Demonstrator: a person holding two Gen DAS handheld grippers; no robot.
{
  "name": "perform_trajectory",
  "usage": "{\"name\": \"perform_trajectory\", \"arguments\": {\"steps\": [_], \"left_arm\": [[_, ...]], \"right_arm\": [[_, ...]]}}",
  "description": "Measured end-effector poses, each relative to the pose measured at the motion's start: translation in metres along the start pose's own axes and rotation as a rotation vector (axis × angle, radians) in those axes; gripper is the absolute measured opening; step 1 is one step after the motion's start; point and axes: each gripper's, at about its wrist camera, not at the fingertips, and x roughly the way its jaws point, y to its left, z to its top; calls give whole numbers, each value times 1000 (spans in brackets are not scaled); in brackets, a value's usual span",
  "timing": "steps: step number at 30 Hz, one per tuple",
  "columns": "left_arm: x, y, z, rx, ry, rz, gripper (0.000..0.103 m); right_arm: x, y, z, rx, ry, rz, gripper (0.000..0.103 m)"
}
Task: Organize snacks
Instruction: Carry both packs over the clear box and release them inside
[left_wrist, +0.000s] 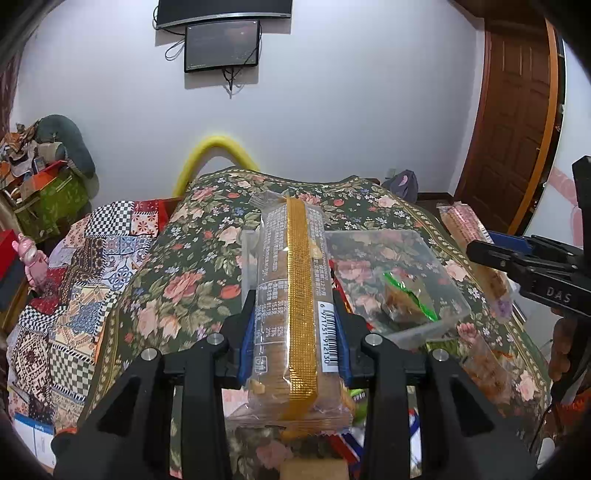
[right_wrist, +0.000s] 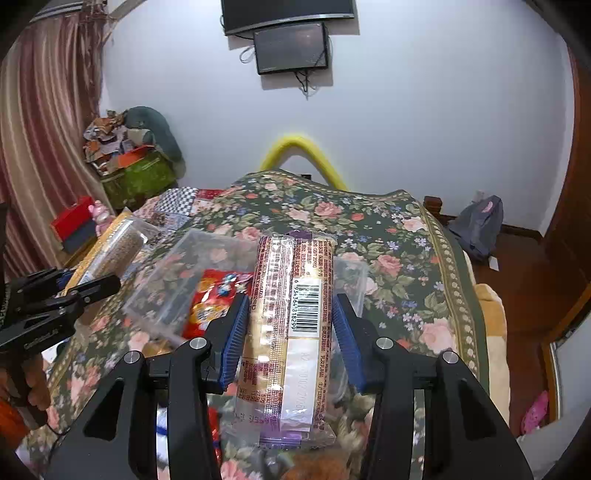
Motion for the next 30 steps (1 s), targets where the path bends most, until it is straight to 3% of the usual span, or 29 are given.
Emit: {"name": "perform_trajectory", "arguments": {"steps": [18,21,23,27,30], "left_arm": [[80,-4,14,-2,121,-7,36],[81,-4,14,-2,121,6,37],[76,-5,15,8,103,29,38],[59,-5,15,16,89,-5,40],[47,-5,11,15,91,-17,47]], "right_arm": [[54,21,18,24,72,83,43],[63,26,18,34,97,92,44],[64,28,17,27,106,81,51],[51,31,14,-12,90,73,54],[37,28,10,-26,79,68,54]]}}
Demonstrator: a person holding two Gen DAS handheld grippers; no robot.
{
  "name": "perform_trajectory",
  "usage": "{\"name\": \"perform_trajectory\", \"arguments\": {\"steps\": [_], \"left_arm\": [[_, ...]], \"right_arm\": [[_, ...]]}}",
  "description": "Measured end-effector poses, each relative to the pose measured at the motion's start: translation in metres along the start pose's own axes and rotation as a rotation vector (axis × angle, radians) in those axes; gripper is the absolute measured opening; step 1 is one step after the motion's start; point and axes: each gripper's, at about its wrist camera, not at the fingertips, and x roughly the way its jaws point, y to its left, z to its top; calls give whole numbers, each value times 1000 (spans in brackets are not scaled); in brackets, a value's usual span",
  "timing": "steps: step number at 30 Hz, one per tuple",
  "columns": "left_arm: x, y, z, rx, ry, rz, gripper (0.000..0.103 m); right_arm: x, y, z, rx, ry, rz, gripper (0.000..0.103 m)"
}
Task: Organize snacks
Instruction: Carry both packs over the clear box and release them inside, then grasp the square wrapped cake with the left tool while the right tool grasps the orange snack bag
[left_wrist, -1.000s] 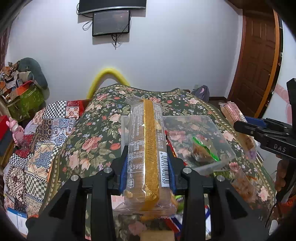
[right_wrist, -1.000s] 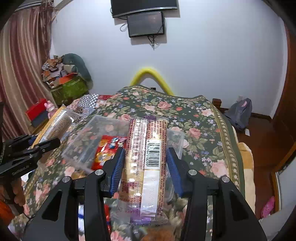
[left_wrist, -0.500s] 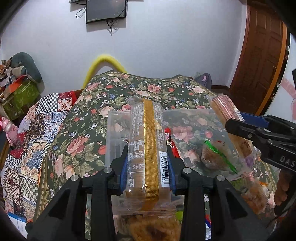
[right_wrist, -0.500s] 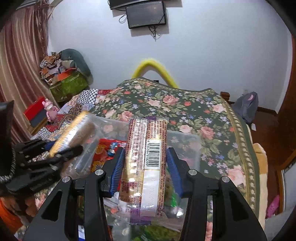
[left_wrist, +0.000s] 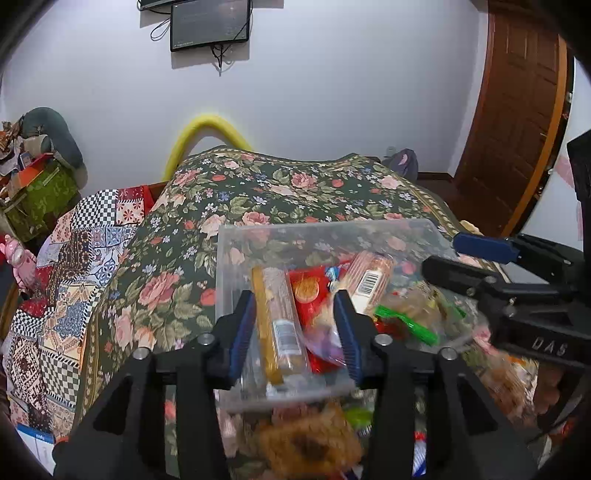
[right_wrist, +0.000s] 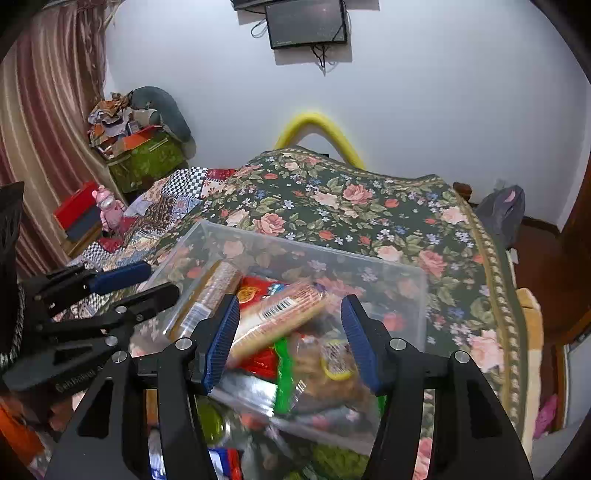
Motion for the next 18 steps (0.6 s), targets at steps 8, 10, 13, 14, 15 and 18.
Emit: {"name": "perform_trajectory", "arguments": {"steps": [8,10,13,14,15,18], "left_arm": [[-35,0,-37,23,35,-14,61],[-43,-1,-50,27,48,-14,65],[-50,0,-67,20,73,-26,69],[-52,1,-74,11,84,-30,69],[-54,2,-80,2,92,-33,69],[-56,4,-101,-21,121,-32,69]], "right_arm": [[-47,-21,-38,-7,-7,-33,61],[-55,-26,-49,-10,-2,-51,63],[-68,-36,-71,3,14,-78,66],[-70,-38,-76,11,21,-81,66],[-73,-42,-82,23,30,-84,66],[-78,-51,-102,54,67,-86,67]]}}
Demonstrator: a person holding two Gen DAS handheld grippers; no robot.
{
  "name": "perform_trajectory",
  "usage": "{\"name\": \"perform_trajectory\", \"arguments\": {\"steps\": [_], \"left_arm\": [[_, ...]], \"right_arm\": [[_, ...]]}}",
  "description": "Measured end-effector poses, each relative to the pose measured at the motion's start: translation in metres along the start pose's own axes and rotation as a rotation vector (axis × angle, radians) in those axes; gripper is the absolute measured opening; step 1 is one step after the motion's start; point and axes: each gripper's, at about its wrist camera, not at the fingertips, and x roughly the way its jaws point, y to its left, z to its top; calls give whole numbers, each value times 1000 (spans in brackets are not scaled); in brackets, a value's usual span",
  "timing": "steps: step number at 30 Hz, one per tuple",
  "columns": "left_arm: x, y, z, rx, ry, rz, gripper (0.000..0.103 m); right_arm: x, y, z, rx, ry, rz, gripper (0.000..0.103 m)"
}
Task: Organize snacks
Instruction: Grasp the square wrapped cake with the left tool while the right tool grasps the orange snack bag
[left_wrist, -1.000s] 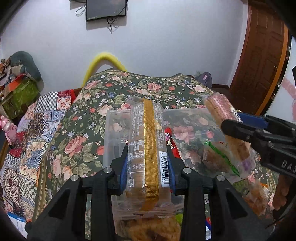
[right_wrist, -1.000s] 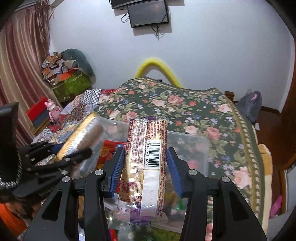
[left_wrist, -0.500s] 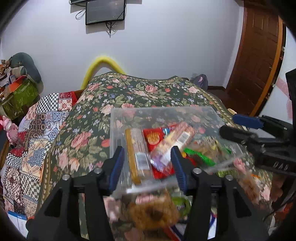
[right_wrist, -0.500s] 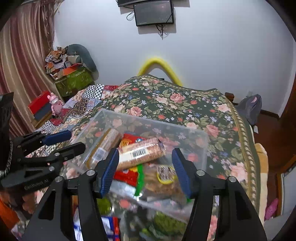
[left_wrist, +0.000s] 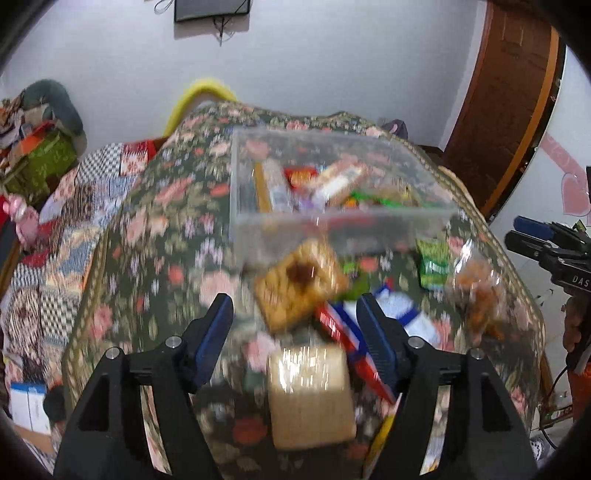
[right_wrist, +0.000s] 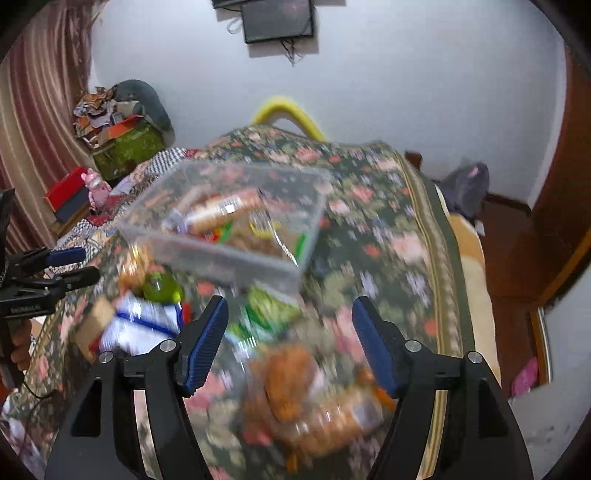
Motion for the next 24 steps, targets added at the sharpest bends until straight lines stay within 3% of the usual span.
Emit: {"name": "perform_trajectory", "arguments": {"steps": [8,11,19,24], "left_arm": [[11,-1,-45,-8,65,50,69],[10,-2,-52,-19,43,53,73],[8,-1,-52,-53,45,1,73],[23,-14,-55,1,70,40,73]], "right_arm": [[0,-7,-40,68,53,17,70],[3,-3,-51,85,58,35,70],[16,4,-50,77,64,37,70],[26,6,-45,63,76,40,70]]}}
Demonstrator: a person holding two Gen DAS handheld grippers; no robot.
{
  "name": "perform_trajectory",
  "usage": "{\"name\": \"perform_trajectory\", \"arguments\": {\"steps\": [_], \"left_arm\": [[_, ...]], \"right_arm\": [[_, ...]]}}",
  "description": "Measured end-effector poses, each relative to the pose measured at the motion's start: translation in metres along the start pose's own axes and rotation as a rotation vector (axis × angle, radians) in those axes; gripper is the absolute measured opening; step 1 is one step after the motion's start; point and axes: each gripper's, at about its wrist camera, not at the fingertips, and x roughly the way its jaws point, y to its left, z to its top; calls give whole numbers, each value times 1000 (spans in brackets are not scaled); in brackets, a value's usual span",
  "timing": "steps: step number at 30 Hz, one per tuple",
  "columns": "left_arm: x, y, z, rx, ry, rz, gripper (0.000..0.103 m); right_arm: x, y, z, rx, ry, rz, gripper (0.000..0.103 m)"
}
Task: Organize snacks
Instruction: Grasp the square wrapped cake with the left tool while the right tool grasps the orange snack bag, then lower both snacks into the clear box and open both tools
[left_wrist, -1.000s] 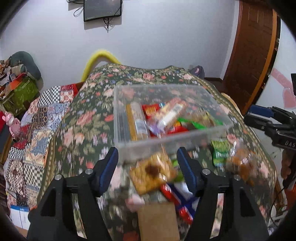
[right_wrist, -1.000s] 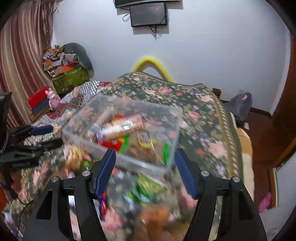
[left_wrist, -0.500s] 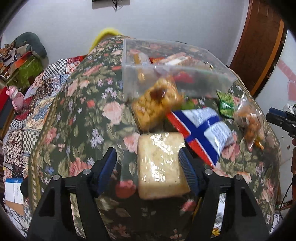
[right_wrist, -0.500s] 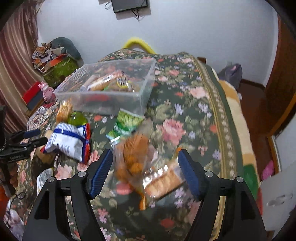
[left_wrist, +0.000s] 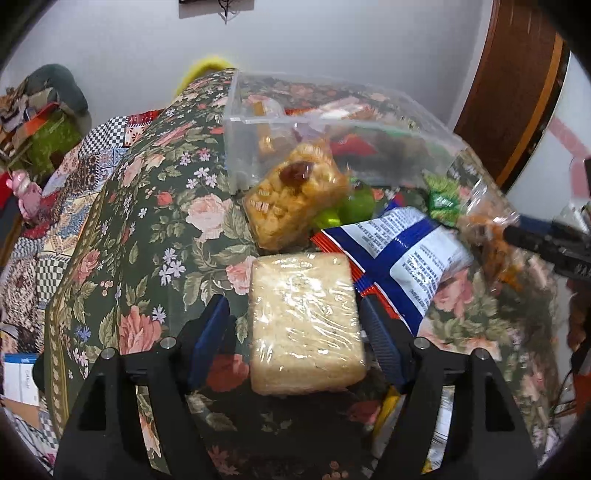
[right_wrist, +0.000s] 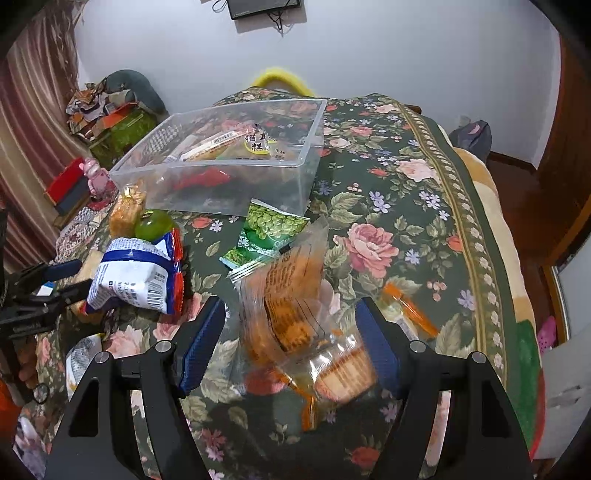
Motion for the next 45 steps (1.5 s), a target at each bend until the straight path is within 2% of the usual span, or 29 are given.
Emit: {"name": "perform_trajectory", "arguments": {"steps": [2,5,7,8,16,26,37,45], "left_arm": [[8,1,0,-15,17,-11,73],[17,3,-1,-35,25,-17,72],[20,4,-1,-39,17,-25,58],[20,4,0,-38,15,-27,56],[11,7,0,-44,-18,-21,56],[-27,17,20,-67,-116,-10,56],[-54,11,67,-53,-227,-15,56],[-57,7,106,-21,-270,-17,56]], "right_arm": [[5,1,1,-4,9,8,70],[13,5,2,-25,29,23,63],[18,7,1,-34,46,29,53],[20,7,1,-32,52,36,51],[12,5,-3,-24,24,50,41],[-22,12,9,-46,-66,41,40],[-47,29,55,-116,-192,28,40],[-43,37,89,-139,-226,8,40]]}}
